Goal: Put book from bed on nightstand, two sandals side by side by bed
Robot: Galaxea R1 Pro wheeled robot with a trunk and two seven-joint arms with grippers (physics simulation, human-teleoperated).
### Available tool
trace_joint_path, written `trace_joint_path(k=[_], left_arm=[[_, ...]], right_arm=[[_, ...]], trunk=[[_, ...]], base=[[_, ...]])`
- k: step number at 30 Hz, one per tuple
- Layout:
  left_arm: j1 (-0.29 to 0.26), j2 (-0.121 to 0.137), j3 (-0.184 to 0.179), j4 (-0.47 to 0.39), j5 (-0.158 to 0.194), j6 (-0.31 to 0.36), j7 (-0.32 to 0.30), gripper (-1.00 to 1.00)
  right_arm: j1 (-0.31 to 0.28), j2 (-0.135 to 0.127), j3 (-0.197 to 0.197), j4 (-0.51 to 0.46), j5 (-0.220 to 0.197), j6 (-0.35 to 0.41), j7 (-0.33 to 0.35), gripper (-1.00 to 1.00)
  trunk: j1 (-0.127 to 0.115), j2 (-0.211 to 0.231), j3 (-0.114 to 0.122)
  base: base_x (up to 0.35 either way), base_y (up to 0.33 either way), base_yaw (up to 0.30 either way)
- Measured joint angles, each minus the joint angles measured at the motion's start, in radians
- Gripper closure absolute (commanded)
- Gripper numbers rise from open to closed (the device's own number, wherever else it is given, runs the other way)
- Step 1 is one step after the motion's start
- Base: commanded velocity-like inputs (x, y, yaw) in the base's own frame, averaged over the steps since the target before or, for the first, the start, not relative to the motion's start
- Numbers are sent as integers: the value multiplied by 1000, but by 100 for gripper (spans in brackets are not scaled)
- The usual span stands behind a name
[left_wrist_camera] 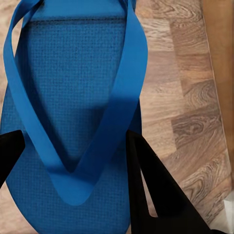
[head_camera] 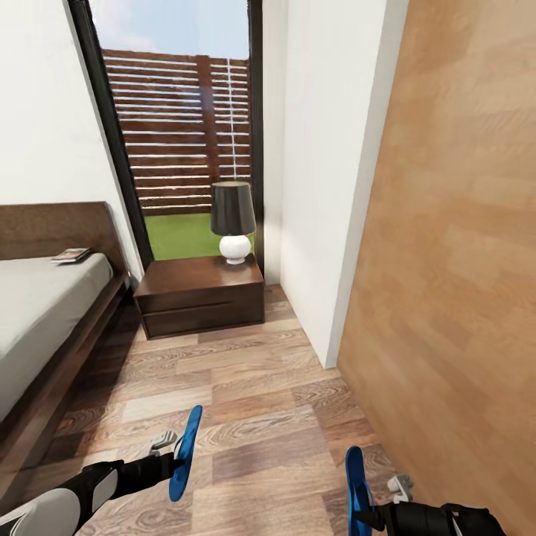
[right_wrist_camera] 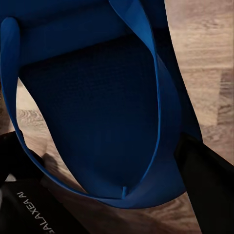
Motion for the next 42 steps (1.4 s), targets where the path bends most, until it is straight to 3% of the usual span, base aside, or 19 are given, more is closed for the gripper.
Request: trace_joint_path(k=[19, 31, 42], left_arm=[[0, -3, 0, 1, 1, -1, 0, 100], [0, -3, -2, 6, 0, -1, 0, 100], [6, -4, -1, 9, 1, -17, 1, 100]], right_arm=[[0, -2, -2, 0, -1, 0, 1, 100], [1, -4, -3, 0, -1, 1, 1, 100], [0, -4, -4, 0, -2, 1, 0, 100]], trunk=[[-73, 133, 60], [-73, 133, 61], [-73, 133, 61]], base=[[0, 0, 0], [0, 0, 14], [0, 0, 248]])
